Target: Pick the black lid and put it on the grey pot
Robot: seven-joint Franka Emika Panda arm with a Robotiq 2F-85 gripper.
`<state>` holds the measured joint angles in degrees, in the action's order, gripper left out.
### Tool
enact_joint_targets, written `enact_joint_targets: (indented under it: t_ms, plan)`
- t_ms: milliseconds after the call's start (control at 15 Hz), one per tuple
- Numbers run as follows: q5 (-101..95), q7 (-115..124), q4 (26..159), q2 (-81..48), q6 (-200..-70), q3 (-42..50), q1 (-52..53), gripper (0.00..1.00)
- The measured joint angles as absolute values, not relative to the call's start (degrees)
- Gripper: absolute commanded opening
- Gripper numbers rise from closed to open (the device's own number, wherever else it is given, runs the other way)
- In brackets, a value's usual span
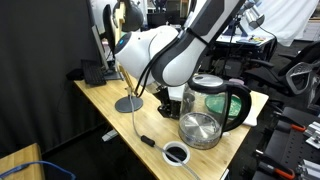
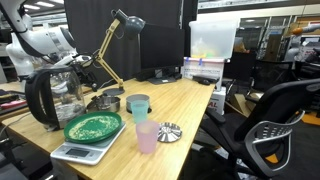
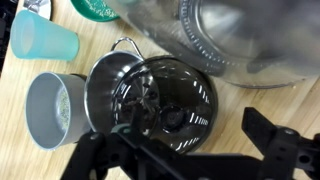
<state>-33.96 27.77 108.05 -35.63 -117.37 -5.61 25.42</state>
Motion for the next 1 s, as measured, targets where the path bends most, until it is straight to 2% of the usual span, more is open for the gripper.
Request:
enact_joint_targets:
  t_ms: [1000]
  plan:
    - [-43.8,35.8,105.9,-38.3,-116.1,-3.5,29.2,1.0]
